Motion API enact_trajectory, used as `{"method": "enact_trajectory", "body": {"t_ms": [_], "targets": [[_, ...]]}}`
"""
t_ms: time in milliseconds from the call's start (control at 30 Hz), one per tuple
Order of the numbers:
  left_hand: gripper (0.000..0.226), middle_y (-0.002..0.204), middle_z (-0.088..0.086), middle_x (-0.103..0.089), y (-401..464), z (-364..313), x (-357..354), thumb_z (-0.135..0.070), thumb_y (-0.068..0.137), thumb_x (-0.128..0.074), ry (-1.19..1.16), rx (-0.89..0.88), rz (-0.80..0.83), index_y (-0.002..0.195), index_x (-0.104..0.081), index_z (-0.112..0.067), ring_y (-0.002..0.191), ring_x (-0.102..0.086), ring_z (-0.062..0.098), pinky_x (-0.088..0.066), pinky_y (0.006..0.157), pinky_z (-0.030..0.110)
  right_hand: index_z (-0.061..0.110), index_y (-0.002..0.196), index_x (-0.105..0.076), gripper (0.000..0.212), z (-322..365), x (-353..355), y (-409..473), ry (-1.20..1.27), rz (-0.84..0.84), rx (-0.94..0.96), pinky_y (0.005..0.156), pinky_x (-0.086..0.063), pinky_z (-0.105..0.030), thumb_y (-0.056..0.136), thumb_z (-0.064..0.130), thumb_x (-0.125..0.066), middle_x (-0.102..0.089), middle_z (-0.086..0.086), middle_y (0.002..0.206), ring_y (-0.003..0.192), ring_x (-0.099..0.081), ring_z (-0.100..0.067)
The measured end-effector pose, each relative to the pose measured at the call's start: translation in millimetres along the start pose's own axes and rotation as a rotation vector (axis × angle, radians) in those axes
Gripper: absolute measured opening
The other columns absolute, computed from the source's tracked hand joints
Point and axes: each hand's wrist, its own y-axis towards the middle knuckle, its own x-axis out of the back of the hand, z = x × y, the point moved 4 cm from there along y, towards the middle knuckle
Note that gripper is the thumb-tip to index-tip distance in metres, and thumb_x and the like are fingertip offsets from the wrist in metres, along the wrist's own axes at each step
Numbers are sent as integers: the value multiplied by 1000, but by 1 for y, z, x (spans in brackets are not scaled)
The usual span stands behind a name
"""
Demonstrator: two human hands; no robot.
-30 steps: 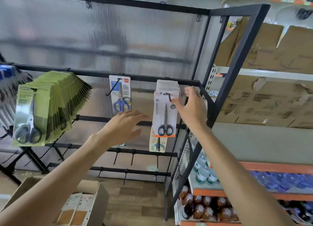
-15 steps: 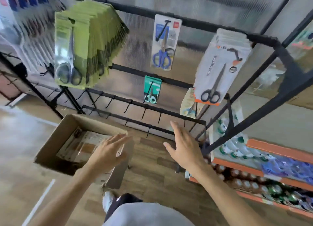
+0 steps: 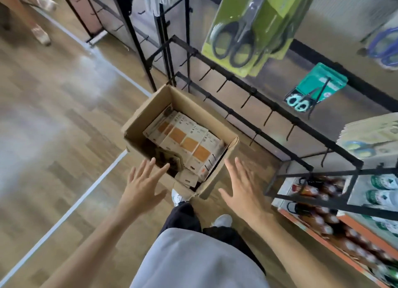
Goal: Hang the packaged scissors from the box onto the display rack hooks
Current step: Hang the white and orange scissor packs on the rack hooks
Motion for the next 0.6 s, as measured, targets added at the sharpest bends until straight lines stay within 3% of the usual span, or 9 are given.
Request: {"method": "enact_trajectory", "body": {"t_ms": [167,300,467,600], "targets": [[71,164,4,-19,52,42,-6,-39,97,-56,1,-22,40,156,-17,-38,153,-9,23,-12,122,43,29,160,-2,88,22,-40,44,-52,86,-5,120,-22,-36,94,51,-57,-10,-8,167,153,-13,-22],[69,161,5,-25,122,62,-27,-24,94,-60,11,-36,68,154,-26,-33,151,-16,25,-16,121,45,23,159,-15,82,33,-93,99,18,133,-13,119,-23,-38,94,39,-62,-16,-11,165,152,-17,-25],[59,133,13,-48,209,91,-63,-5,90,-51,27,2,159,145,-41,-26,124,-45,33,-43,98,43,22,157,-17,74,37,-157,160,-58,241,-66,118,-28,-43,97,38,-56,-21,-11,163,149,-22,-27],[62,135,13,-50,259,104,-101,-4,94,-46,-11,-4,232,149,-37,-31,118,-52,33,-50,92,42,18,151,-33,61,39,-194,211,-215,255,42,112,-35,-43,97,32,-56,-36,-13,154,139,-37,-29]]}}
